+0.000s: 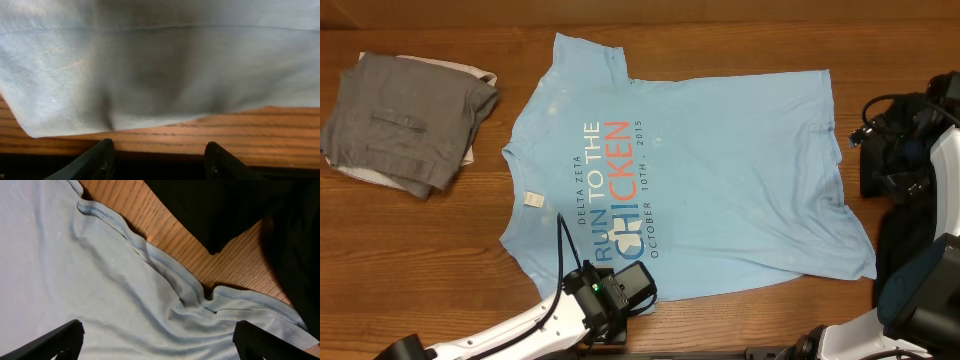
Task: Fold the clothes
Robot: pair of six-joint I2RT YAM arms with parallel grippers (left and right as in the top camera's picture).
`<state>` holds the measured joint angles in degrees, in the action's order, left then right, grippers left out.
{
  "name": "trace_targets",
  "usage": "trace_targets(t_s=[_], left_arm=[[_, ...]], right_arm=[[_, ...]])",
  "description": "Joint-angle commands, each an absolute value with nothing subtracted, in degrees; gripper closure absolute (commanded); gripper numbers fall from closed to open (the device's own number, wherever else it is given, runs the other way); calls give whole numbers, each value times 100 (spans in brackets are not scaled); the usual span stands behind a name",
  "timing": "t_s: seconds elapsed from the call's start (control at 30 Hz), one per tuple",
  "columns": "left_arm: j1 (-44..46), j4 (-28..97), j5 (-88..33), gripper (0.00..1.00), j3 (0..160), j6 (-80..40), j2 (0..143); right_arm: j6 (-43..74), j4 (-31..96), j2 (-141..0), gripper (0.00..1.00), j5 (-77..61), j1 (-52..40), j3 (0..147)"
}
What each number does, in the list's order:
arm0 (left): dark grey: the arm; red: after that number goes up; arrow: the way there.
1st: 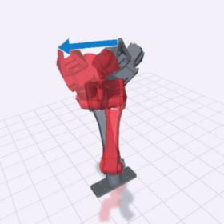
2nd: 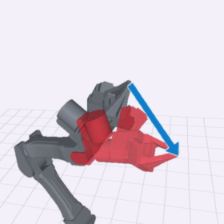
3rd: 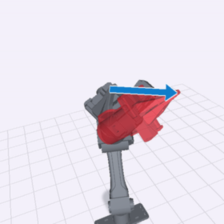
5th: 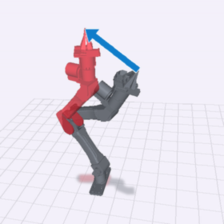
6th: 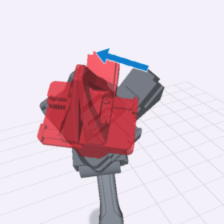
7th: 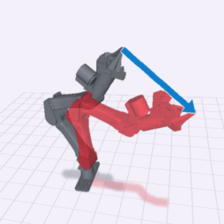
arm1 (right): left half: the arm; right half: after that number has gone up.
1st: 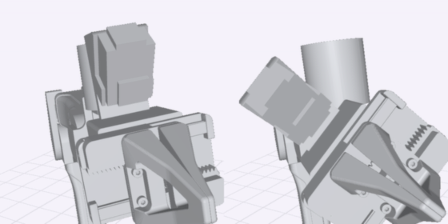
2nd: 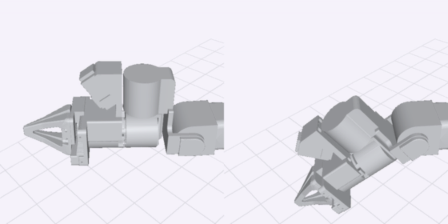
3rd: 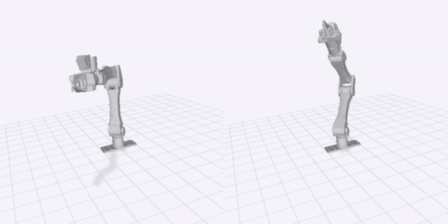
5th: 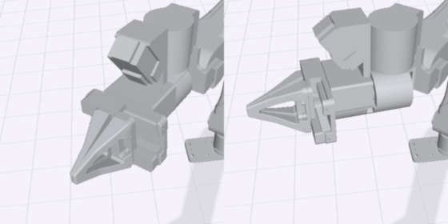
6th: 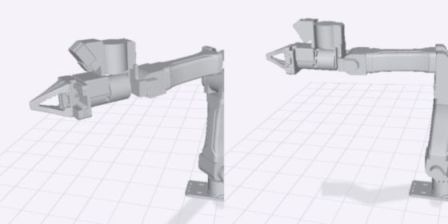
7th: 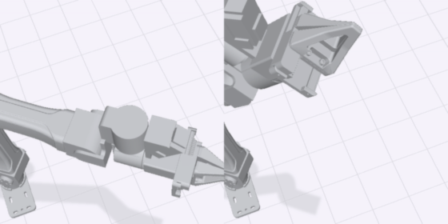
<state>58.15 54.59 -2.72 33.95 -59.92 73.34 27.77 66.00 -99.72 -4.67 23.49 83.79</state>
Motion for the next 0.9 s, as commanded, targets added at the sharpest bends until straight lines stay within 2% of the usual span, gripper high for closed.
trace_targets(t_s=[0.0, 0.37, 0.53, 0.57, 0.63, 0.67, 0.73, 0.87], left_arm=[[5841, 5402, -43, 40, 3367, -6195, 7426], [5841, 5085, 316, 42, 3347, -6178, 7964], [5841, 5028, 316, 37, 3347, -6331, 8075], [5841, 5024, 316, 43, 3347, -6359, 8077], [5841, 5026, 316, 64, 3347, -6370, 8077], [5841, 5028, 309, 68, 3347, -6370, 8077], [5841, 5033, 294, 74, 3347, -6368, 8077], [5841, 5078, 242, 78, 3350, -6353, 8077]], right_arm=[[2740, 6580, -9924, 0, -482, 2320, 8484], [2740, 6580, -9924, 0, -480, 2320, 8484], [2740, 6580, -9924, 0, -482, 2320, 8484], [2740, 6580, -9924, 0, -480, 2320, 8484], [2740, 6580, -9924, 0, -480, 2320, 8484], [2740, 6580, -9924, 0, -480, 2320, 8484], [2740, 6580, -9924, 0, -482, 2320, 8484], [2740, 6580, -9924, 0, -480, 2320, 8484]])
